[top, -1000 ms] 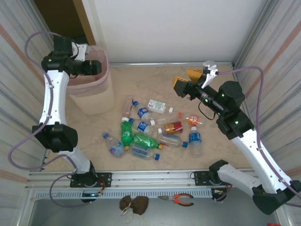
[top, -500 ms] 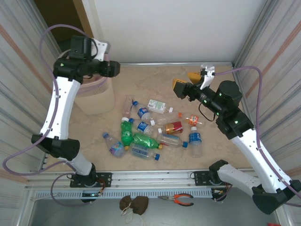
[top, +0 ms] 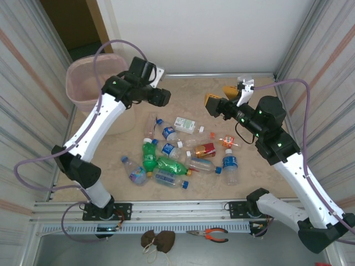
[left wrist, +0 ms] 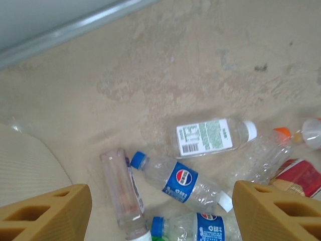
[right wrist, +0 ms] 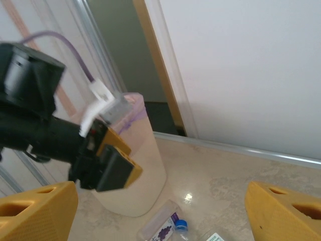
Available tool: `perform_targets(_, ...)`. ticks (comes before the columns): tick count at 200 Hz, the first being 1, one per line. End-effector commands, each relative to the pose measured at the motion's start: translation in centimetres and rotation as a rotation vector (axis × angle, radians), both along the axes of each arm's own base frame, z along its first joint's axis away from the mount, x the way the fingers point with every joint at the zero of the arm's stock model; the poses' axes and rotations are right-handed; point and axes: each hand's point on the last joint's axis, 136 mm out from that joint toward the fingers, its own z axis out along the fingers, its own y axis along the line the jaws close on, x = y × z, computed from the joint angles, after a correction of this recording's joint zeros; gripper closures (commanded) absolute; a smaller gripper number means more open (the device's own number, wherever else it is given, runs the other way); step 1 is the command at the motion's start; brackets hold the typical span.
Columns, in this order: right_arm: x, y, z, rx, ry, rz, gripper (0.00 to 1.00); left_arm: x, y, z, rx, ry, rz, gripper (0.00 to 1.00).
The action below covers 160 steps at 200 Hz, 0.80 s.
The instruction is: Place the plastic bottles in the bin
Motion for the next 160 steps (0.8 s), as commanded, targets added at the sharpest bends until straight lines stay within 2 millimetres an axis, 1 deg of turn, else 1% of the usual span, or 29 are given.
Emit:
perform_targets(1, -0.2, -0.8, 0.1, -0.019, -0.024, -0.029, 0.15, 0.9, 0.2, -2.5, -0.010, 0.027, 0.090, 0.26)
perform_targets(26, -0.1, -0.6, 0.0, -0.019, -0.020, -0.027, 0.15, 0.6, 0.2, -6.6, 0.005, 0.111, 0.124, 0.28)
perform_targets(54, 0.0, -0.5, -0.1, -0.018, -0.017, -0.022, 0.15, 0.2, 1.1, -10.9, 0.047, 0.194, 0.193, 0.31)
perform_targets(79, 0.2, -0.4, -0.2, -0.018, -0.013, -0.019, 0.15, -0.2, 2.3, -14.2, 0.116, 0.243, 0.241, 0.32)
perform_targets(94, 0.2, -0.3, -0.3, -0.020, -0.010, -0.016, 0.15, -0.4, 2.6, -16.1, 0.146, 0.282, 0.243, 0.34)
perform_targets(127, 0.4, -0.2, -0.5, -0.025, -0.007, -0.016, 0.15, -0.6, 3.5, -19.0, 0.173, 0.341, 0.240, 0.34)
perform_targets(143, 0.5, -0.2, -0.7, -0.028, -0.004, -0.016, 0.15, -0.4, 3.9, -19.9, 0.165, 0.361, 0.242, 0.34)
perform_targets(160, 0.6, -0.1, -0.7, -0.030, -0.003, -0.014, 0.15, -0.2, 4.5, -20.4, 0.176, 0.370, 0.248, 0.34)
